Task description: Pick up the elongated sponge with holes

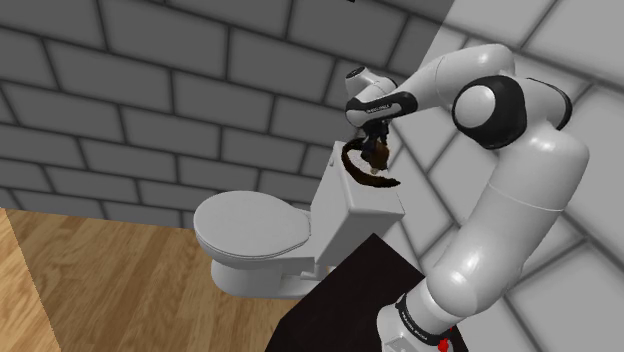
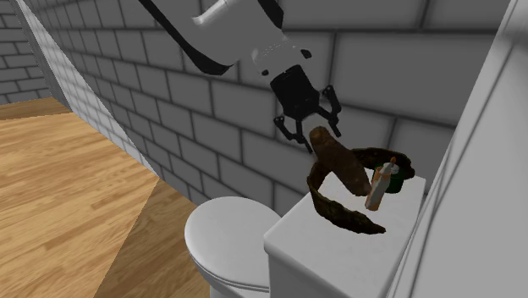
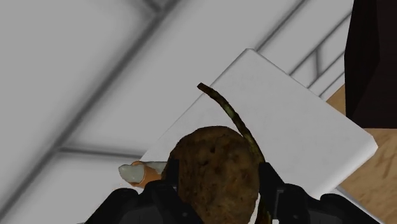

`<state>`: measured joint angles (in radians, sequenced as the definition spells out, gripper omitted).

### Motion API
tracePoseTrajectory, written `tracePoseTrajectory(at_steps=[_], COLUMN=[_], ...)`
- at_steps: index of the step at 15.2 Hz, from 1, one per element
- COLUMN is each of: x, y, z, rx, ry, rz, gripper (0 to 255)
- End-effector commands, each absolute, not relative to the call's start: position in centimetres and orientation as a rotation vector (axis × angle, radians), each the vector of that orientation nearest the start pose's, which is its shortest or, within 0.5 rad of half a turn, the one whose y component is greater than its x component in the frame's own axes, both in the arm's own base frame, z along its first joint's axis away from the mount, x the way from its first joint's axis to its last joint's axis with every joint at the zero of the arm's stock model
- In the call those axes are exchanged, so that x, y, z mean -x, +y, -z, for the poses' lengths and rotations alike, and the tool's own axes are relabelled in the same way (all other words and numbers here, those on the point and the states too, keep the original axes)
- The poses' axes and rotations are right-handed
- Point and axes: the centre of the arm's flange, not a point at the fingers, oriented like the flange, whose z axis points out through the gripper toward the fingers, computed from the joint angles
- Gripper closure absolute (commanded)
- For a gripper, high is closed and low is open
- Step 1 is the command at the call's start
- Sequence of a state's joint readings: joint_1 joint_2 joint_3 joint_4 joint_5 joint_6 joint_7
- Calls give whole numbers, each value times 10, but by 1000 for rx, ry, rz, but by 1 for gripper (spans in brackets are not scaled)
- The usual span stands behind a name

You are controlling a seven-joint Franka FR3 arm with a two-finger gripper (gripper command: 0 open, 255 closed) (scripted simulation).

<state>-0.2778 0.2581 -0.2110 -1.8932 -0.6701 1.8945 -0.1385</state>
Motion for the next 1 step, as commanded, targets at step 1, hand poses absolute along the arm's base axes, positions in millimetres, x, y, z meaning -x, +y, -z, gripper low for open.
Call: tracePoseTrajectory(at_steps=[1], x=[-506], y=[-314], z=[-372], rx=[-2532], ry=[-57], rz=[577], gripper=[255])
